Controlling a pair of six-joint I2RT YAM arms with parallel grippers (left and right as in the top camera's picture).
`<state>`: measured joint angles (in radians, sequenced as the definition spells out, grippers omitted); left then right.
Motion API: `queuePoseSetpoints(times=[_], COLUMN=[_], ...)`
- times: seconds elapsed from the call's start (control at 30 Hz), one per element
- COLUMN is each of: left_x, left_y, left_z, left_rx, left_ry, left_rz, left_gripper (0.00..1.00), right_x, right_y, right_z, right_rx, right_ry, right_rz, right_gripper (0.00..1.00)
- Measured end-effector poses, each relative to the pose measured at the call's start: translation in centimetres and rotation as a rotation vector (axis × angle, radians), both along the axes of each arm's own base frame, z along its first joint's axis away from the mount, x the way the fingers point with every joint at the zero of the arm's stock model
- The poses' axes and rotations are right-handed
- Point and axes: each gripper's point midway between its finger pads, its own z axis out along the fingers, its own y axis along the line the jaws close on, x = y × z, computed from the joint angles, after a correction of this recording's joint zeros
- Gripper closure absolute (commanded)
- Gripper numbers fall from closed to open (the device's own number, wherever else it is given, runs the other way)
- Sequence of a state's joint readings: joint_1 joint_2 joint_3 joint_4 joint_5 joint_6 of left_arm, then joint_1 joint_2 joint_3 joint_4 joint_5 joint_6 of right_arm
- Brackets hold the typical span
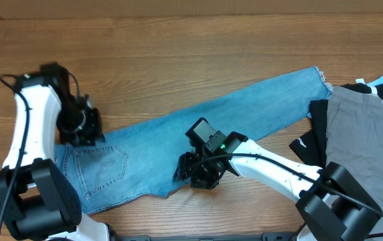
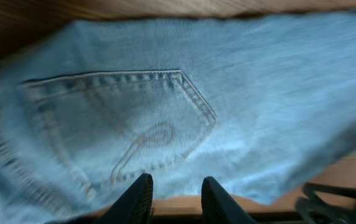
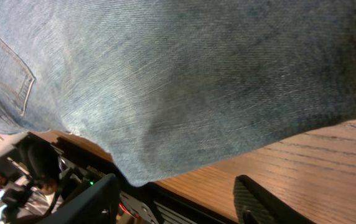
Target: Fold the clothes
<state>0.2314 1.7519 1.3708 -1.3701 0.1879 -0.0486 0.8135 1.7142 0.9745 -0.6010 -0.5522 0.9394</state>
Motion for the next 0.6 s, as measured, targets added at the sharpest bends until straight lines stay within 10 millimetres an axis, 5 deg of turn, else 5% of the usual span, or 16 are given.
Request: queuePoseSetpoints(times=[0.3, 0.6], left_x=[-4.2, -4.7], left_y=[0.4, 0.7], left_z=[-5.7, -6.3], left_rx=[0.068, 0.093], left_ry=[0.125, 0.139], left_rz=[0.020, 0.036], left_gripper=[0.71, 0.70], right_x=[0.3, 0.7], right_y=[0.9, 2.4], right_z=[-0.4, -1.8], right_rx=[0.035, 0.075], right_ry=[0.018, 0.062], right_rz=[-0.028, -0.060], right_gripper=[0.44, 0.87])
